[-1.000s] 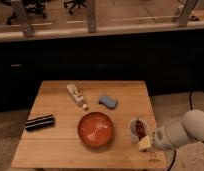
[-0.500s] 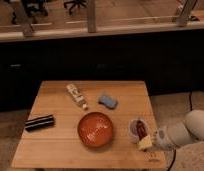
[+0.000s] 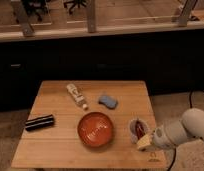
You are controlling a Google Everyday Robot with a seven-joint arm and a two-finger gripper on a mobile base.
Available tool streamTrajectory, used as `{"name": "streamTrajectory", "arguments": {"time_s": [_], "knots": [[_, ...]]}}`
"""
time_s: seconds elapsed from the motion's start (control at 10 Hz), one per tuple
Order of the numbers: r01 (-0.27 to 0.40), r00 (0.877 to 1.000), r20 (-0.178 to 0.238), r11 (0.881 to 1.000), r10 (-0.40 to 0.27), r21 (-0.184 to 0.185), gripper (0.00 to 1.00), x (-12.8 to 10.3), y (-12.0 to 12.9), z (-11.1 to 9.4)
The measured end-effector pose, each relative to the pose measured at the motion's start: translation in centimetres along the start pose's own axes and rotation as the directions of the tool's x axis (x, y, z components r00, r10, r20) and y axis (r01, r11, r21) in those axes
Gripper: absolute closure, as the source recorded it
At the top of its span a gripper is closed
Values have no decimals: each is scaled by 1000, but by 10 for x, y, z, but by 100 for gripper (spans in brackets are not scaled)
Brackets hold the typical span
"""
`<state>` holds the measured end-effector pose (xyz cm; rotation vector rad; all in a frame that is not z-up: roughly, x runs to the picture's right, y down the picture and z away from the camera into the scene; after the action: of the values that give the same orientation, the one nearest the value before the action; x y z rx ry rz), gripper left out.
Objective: Place the pepper in the ceramic cup
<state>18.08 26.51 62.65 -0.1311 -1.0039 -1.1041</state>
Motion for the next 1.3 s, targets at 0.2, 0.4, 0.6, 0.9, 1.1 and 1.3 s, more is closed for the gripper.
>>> {"name": "streamTrajectory", "arguments": {"time_s": [0.2,0.4,0.6,0.9,1.1,1.3], "knots": [[-21,1000,5,1000,21,1,100,1,-1,1],[-34,999,6,999,34,7,100,1,0,1],[-46,999,14,999,45,21,100,0,1,1],[-54,998,27,997,53,47,100,0,2,1],[-62,998,36,996,59,62,100,1,3,1],[-66,997,49,995,62,76,100,3,1,1]]}}
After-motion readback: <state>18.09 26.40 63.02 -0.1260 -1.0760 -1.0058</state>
